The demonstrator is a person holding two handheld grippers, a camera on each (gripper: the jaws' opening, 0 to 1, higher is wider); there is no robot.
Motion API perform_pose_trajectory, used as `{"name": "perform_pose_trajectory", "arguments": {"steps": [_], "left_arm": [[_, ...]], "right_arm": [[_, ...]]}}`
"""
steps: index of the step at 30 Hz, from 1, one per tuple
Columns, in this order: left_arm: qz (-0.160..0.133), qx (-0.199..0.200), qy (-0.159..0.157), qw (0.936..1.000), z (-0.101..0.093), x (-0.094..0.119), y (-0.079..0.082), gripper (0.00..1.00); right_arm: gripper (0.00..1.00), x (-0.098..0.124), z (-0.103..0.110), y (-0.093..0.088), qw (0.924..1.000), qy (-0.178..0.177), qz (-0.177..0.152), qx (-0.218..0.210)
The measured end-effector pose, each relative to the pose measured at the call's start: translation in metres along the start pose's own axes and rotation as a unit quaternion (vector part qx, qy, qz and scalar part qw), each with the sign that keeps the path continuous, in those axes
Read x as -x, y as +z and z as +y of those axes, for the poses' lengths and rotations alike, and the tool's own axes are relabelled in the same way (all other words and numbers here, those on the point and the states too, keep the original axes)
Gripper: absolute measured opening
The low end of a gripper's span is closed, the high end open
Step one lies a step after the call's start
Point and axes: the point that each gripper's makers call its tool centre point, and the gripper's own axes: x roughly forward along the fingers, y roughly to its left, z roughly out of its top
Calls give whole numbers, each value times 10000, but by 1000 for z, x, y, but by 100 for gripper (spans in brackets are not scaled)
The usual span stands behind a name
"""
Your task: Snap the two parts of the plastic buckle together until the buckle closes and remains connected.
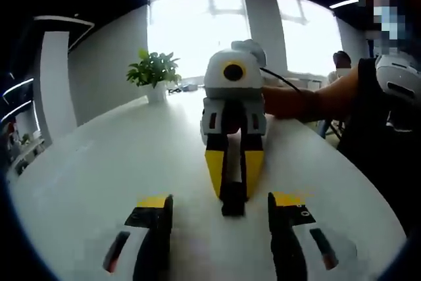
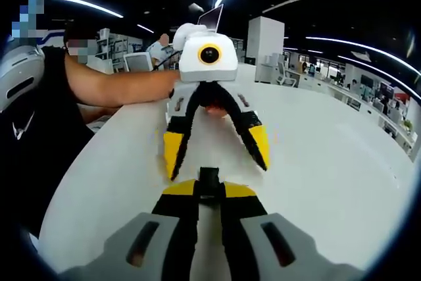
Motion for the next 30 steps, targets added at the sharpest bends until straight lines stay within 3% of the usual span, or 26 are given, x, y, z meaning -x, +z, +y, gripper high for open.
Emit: {"name": "perform_pose_trajectory", "arguments": {"steps": [1, 3, 12, 17, 19, 21, 23, 26, 30], "left_arm": [[-104, 38, 63, 9999, 1, -4, 4, 99], [-136, -265, 248, 9992, 4, -2, 9, 100], [-63, -183, 321, 9993, 16, 1, 3, 100], [-129, -236, 582, 9979, 30, 6, 8, 100], [-327, -208, 748, 9964, 38, 12, 17, 100], [-762, 12, 828, 9936, 42, 20, 33, 100], [-929, -12, 1034, 9903, 50, 28, 41, 100], [-629, -81, 1399, 9881, 63, 35, 32, 100], [-423, 90, 1499, 9877, 75, 36, 21, 100]], "right_arm": [[11, 0, 1, 0, 10000, 5, 3, 15], [11, 0, 2, 0, 10000, 15, 5, 25], [11, 1, 1, 1, 10000, 17, 3, 27], [11, 0, 3, 2, 9999, 88, -70, -99], [11, -1, 3, 3, 9999, 74, -58, -113], [11, -1, 0, 3, 9999, 8, -30, -121], [11, -1, -1, 4, 9998, -20, -34, -183], [11, 1, -4, 6, 9998, -63, -48, -200], [11, 2, -7, 5, 9998, -112, 8, -147]]}}
